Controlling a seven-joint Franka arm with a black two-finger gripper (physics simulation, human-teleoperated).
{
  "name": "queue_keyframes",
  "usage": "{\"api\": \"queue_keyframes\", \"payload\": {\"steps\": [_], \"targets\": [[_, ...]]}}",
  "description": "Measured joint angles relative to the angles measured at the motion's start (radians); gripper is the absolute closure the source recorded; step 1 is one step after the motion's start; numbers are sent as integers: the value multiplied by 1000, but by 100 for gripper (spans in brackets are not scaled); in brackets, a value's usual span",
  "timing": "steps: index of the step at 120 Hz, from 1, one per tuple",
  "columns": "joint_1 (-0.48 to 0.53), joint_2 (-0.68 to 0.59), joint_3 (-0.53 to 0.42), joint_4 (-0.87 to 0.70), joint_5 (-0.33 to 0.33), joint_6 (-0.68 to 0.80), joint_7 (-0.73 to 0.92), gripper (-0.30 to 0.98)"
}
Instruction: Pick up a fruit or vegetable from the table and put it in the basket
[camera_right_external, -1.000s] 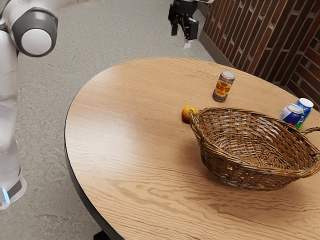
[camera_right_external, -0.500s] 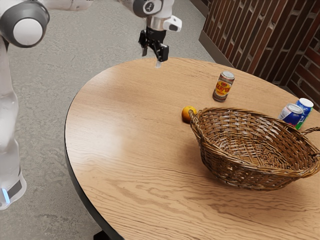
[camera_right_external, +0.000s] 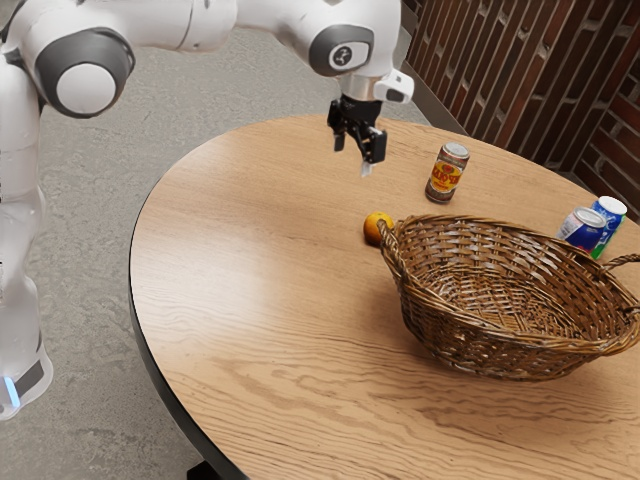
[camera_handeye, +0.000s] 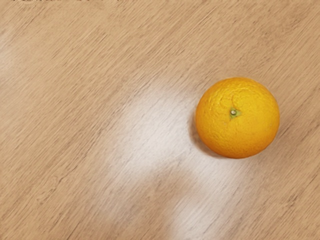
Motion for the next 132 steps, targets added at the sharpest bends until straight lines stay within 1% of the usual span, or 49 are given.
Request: {"api": "queue_keyframes", "payload": {"steps": [22,32,44,59,87,105,117,126,132], "targets": [[-66,24,1,11,-14,11,-4,0],[-61,44,2,26,-17,12,-6,0],[-49,113,8,94,-31,11,-8,0],[-53,178,1,138,-50,15,-9,0],[-64,239,0,132,-95,38,-12,0],[-44,247,7,131,-104,48,-13,0],[-8,276,0,140,-107,51,-13,0],[50,304,-52,165,-108,51,-13,0],[68,312,-74,177,-107,51,-13,0]]}}
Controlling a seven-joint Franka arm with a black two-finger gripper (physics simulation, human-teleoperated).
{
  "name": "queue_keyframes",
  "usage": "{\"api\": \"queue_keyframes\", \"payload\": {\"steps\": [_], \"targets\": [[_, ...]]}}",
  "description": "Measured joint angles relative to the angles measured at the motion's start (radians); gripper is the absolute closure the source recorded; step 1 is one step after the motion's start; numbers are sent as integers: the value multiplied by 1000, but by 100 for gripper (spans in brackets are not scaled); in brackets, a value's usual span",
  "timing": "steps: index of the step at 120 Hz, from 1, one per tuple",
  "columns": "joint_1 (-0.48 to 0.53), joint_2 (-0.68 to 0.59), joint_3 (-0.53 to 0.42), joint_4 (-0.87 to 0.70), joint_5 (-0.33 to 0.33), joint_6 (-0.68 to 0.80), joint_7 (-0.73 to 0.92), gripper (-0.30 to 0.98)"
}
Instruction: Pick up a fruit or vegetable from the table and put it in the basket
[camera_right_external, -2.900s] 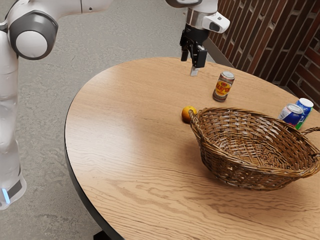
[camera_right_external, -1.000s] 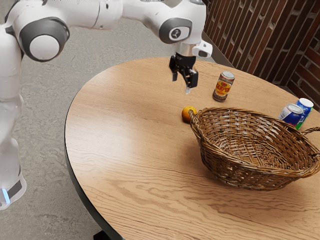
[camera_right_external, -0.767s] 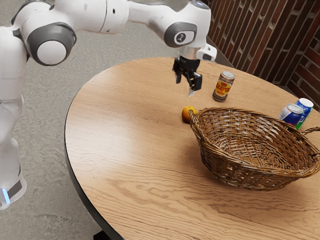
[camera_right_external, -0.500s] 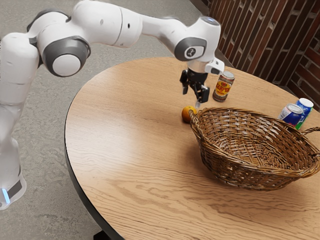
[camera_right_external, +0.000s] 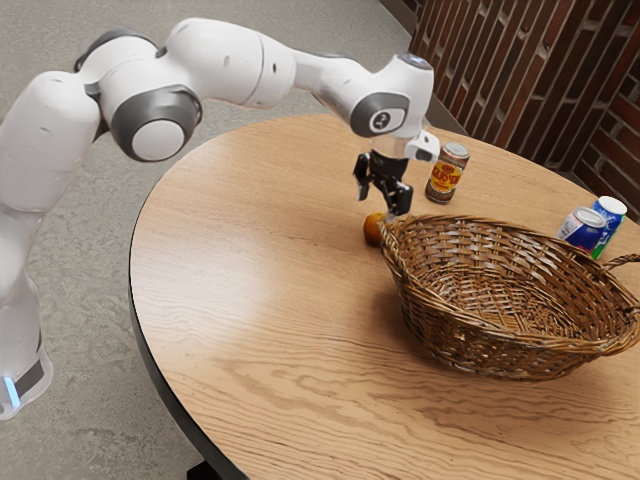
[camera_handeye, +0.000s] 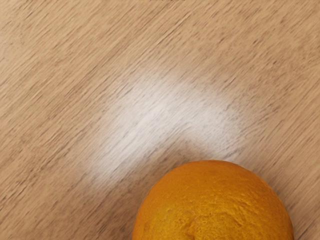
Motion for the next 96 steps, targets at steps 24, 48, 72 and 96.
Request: {"api": "queue_keyframes", "payload": {"steps": [24,48,72,96], "targets": [[9,18,-30,24,1,2,-1,0],[11,46,-40,28,-3,10,-1,0],[13,84,-44,30,-14,23,-2,0],[10,90,-44,31,-19,37,-3,30]]}}
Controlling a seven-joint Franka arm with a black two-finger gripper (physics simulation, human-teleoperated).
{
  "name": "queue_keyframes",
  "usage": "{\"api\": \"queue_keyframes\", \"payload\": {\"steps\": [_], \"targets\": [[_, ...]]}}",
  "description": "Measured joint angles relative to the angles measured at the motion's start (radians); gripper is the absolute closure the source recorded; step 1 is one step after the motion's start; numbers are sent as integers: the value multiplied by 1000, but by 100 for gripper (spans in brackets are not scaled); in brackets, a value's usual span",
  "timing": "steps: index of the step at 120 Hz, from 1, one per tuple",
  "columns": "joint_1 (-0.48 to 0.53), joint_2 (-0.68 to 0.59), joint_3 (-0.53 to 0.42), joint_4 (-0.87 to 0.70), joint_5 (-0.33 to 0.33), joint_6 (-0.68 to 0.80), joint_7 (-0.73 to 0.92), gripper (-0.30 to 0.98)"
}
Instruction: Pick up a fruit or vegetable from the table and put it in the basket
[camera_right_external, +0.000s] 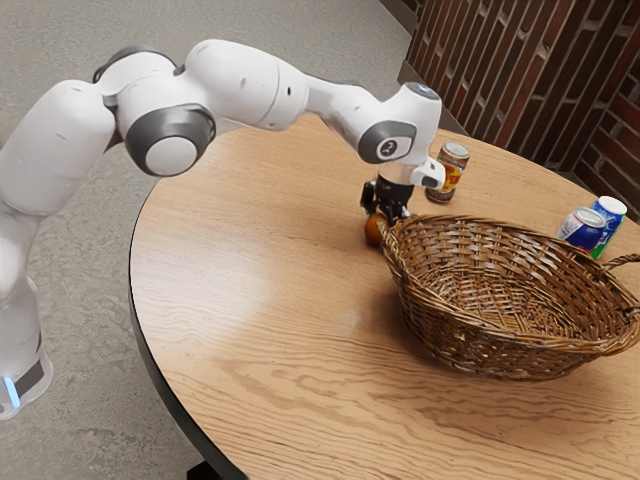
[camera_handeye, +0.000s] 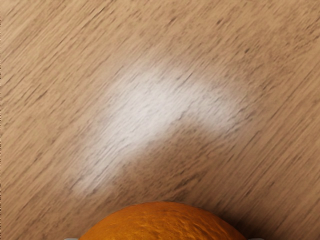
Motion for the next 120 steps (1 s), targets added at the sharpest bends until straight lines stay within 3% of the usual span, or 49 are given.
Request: {"api": "queue_keyframes", "payload": {"steps": [21,42,75,99,120], "targets": [[-14,-73,2,32,8,-8,-3,35],[-106,-188,13,128,44,-70,-6,34],[-320,-184,8,280,129,-155,-9,34],[-363,-137,-19,340,146,-171,-10,34],[-369,-130,-25,346,145,-169,-9,10]]}}
